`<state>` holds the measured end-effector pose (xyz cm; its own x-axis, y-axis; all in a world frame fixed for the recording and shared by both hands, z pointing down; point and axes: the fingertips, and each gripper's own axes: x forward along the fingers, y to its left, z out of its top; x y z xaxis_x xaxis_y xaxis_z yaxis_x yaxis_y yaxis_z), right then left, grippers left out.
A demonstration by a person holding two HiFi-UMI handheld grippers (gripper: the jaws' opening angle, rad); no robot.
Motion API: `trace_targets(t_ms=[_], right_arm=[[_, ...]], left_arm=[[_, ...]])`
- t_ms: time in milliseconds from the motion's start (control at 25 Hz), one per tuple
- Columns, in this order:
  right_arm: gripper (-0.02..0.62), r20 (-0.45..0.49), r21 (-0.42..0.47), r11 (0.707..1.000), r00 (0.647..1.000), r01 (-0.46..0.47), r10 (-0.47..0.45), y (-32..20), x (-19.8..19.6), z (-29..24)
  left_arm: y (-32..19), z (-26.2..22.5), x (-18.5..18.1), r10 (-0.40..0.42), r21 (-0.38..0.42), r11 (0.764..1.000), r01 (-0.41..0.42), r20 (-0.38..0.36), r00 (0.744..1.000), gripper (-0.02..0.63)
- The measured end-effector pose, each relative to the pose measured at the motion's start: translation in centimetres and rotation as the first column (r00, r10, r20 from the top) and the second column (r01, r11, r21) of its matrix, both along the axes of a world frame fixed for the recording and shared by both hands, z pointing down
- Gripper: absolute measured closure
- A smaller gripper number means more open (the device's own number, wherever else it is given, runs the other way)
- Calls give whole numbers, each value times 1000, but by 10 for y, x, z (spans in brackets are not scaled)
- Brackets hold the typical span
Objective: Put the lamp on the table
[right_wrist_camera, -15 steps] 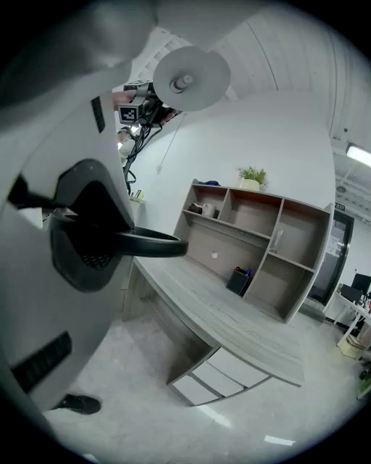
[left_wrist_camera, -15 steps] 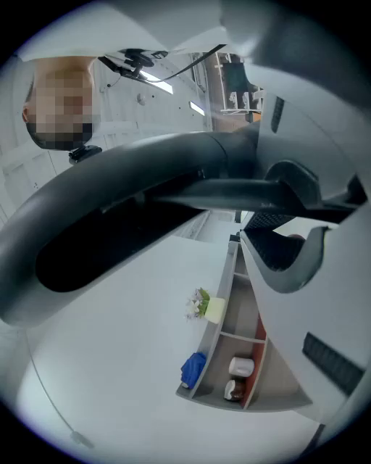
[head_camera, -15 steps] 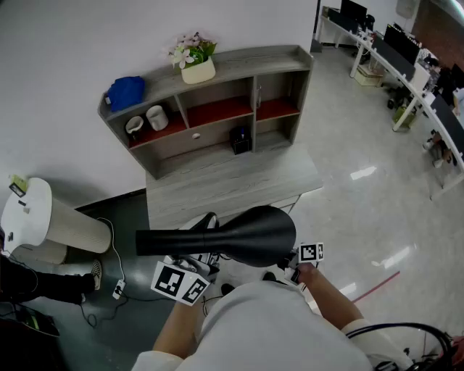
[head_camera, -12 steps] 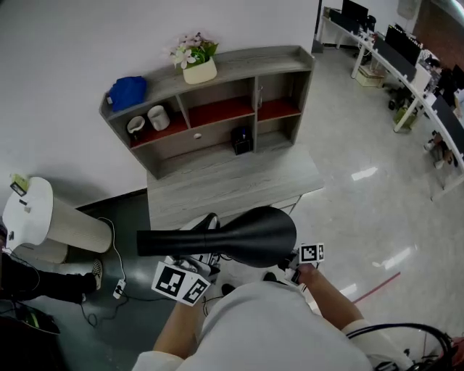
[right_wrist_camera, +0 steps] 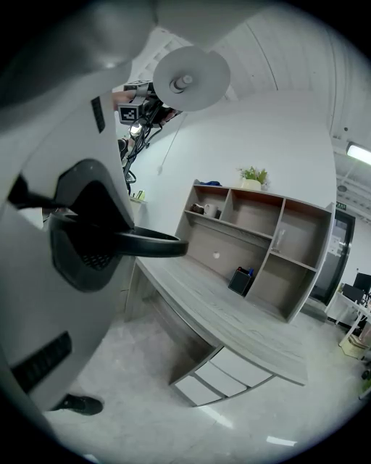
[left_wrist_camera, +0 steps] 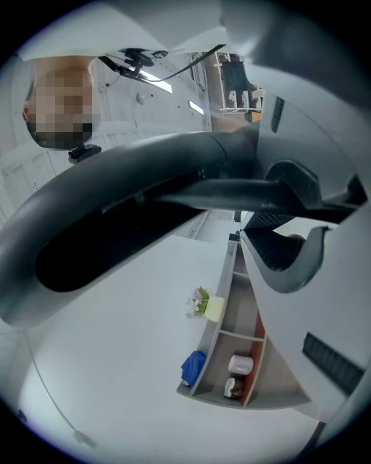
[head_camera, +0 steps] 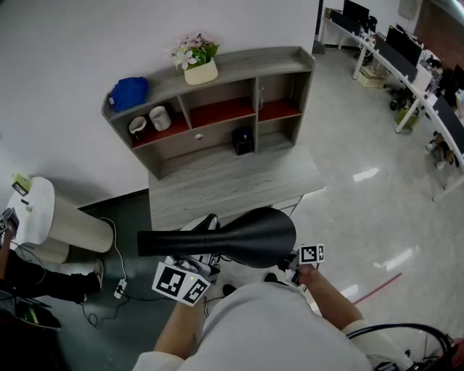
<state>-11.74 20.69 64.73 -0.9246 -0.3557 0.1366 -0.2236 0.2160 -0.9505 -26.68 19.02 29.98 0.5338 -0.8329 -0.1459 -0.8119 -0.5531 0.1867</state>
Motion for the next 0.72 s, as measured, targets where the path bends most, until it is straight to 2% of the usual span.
trace_targets(t_ms=[120, 240, 360, 400, 480, 600, 720], right_arm=[[578, -58, -13, 1000, 998, -6, 5, 1, 8, 10], [578, -61, -23, 1000, 998, -9, 7, 1, 13, 11], [577, -113, -47, 999, 993, -26, 21, 2, 25, 16], [577, -96, -39, 999, 995, -23, 20, 2, 26, 14], [577, -3, -10, 1000, 1000, -7, 7, 1, 21, 2], [577, -43, -20, 1000, 999, -17, 16, 0, 34, 9], [577, -45, -21, 1000, 999, -16, 15, -2, 45, 10]], left_arm=[[1, 1, 2, 0, 2, 1000, 0, 1, 1000, 598], [0, 0, 6, 2, 1, 1000, -2, 1, 1000, 598], [1, 1, 12, 6, 1, 1000, -6, -1, 1000, 598], [2, 1, 15, 7, 1, 1000, -7, -1, 1000, 598], [2, 1, 20, 11, 1, 1000, -11, 0, 1000, 598], [0, 0, 29, 12, 0, 1000, -12, 4, 1000, 598], [-2, 1, 40, 9, 1, 1000, -9, 6, 1000, 598]])
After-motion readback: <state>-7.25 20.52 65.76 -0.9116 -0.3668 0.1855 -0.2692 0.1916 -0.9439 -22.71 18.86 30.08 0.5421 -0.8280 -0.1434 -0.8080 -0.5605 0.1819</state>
